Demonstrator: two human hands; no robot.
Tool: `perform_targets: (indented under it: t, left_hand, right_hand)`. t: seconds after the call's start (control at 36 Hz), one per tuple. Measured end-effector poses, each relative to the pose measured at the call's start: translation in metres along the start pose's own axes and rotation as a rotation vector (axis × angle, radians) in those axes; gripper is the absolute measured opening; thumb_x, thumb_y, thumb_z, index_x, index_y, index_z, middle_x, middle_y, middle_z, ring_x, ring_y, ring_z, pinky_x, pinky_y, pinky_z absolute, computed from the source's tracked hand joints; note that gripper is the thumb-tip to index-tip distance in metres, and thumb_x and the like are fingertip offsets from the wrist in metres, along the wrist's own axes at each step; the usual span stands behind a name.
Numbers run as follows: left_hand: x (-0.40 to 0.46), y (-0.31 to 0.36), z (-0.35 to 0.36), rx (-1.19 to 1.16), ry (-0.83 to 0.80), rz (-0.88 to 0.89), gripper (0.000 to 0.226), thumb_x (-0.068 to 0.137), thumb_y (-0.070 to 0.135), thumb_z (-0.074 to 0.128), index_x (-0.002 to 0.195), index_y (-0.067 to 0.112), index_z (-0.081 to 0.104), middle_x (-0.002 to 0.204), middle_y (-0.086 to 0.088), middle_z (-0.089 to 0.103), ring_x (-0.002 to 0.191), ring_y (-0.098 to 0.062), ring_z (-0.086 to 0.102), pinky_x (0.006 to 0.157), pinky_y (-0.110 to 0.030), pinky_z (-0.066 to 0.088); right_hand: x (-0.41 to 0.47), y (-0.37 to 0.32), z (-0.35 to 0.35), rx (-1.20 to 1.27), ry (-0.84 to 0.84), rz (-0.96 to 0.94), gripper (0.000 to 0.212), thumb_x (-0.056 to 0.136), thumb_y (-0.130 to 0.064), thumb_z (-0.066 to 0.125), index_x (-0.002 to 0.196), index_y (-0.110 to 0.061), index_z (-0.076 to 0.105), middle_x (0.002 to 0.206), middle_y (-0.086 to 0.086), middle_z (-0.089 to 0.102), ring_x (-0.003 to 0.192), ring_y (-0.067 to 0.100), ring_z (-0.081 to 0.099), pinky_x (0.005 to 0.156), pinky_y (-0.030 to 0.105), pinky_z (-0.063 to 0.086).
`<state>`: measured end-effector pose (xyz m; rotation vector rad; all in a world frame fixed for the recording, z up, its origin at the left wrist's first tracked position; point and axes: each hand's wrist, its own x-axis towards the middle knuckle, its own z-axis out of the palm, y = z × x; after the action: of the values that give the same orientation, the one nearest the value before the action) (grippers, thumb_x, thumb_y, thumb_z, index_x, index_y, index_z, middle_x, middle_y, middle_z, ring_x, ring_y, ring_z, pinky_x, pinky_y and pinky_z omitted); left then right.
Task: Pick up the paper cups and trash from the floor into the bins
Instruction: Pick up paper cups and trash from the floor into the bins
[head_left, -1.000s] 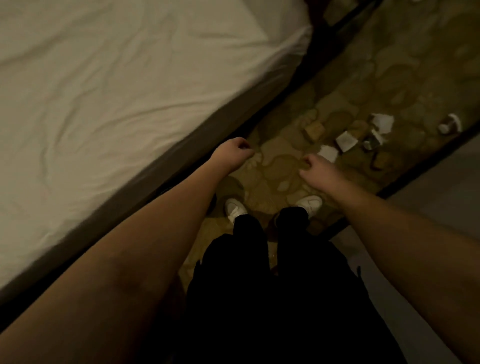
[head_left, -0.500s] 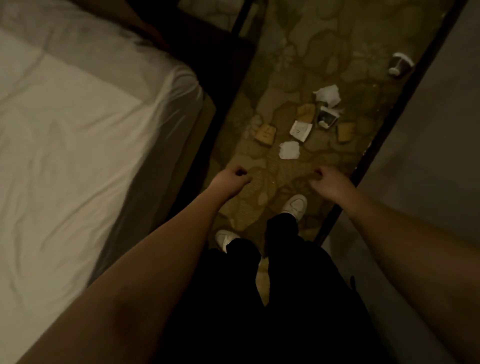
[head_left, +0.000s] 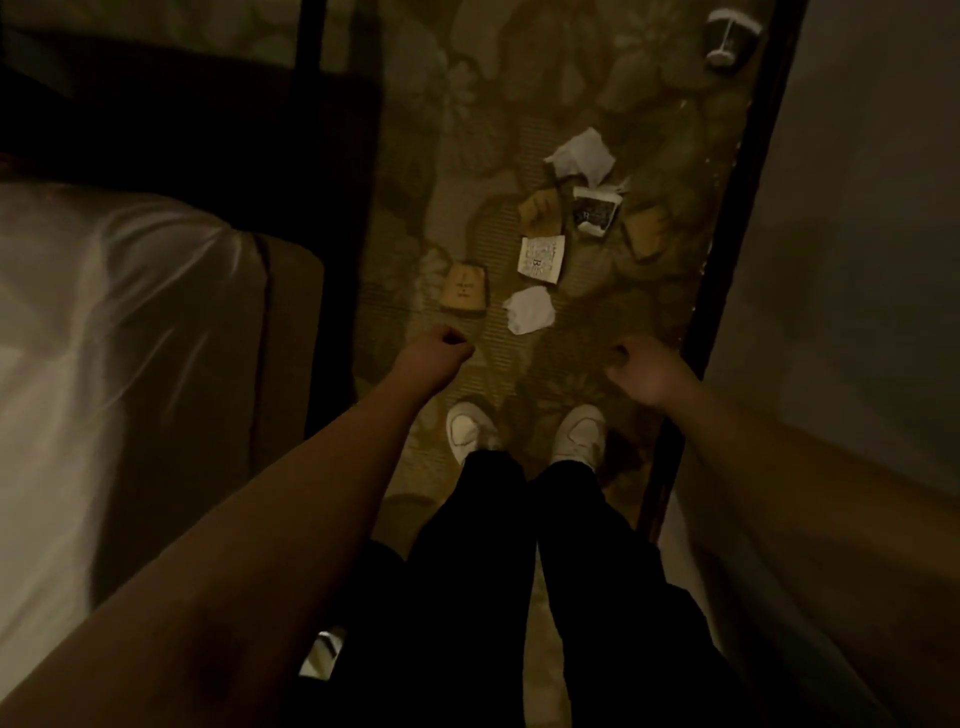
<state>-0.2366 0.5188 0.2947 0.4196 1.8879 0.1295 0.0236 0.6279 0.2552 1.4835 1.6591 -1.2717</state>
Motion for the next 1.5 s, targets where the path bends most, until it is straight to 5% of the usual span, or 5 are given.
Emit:
perform_targets:
  t: [0.22,0.81,1.0,1.22,1.5]
  left_hand:
    - [0.129,-0.041,0.03,0.031,0.107,-0.043,0.026,0.095,0.029,0.061,0.113,0.011,0.064,0.111,-0.011,0.066,0.092,-0.021,0.059,0.076,-0.029,0.043]
    - [0.341,-0.062,0.085,-0.046,0.352,-0.026,0.093,0.064,0.051,0.079,0.143,0.016,0.043,0.14,-0.009,0.053,0.12,-0.029,0.056,0.099,-0.044,0.049]
    - [0.345,-0.05,0.079,-0.055,0.203,0.183,0.072,0.069,0.039,0.082,0.133,0.014,0.057,0.12,-0.005,0.065,0.103,-0.022,0.064,0.088,-0.038,0.055]
    - [0.329,0.008,0.05,0.011,-0.204,0.298,0.042,0.092,0.006,0.064,0.133,0.012,0.054,0.118,-0.008,0.068,0.101,-0.023,0.069,0.079,-0.031,0.057]
    - [0.336,0.076,0.113,0.57,0.052,0.617,0.055,0.087,0.033,0.074,0.134,0.019,0.051,0.112,0.005,0.054,0.098,-0.013,0.054,0.075,-0.027,0.039]
  right_hand:
    - [0.115,0.019,0.041,0.017,0.072,-0.094,0.029,0.094,-0.028,0.06,0.116,-0.009,0.066,0.119,0.011,0.063,0.108,0.029,0.06,0.088,0.031,0.046]
    - [0.33,0.015,0.123,-0.775,0.239,-0.569,0.069,0.09,-0.033,0.066,0.148,-0.012,0.036,0.15,0.014,0.035,0.131,0.034,0.039,0.096,0.044,0.042]
    - [0.333,0.006,0.113,-0.663,0.214,-0.462,0.035,0.095,-0.029,0.06,0.126,-0.012,0.054,0.123,0.009,0.06,0.108,0.027,0.059,0.073,0.034,0.042]
    - [0.337,0.016,0.076,-0.533,0.093,-0.68,0.024,0.092,-0.036,0.065,0.105,-0.016,0.065,0.12,0.006,0.052,0.108,0.023,0.05,0.089,0.038,0.046]
    - [0.312,0.07,-0.029,0.179,0.214,-0.448,0.02,0.089,-0.023,0.073,0.079,-0.028,0.057,0.082,-0.008,0.059,0.081,0.01,0.055,0.075,0.027,0.044]
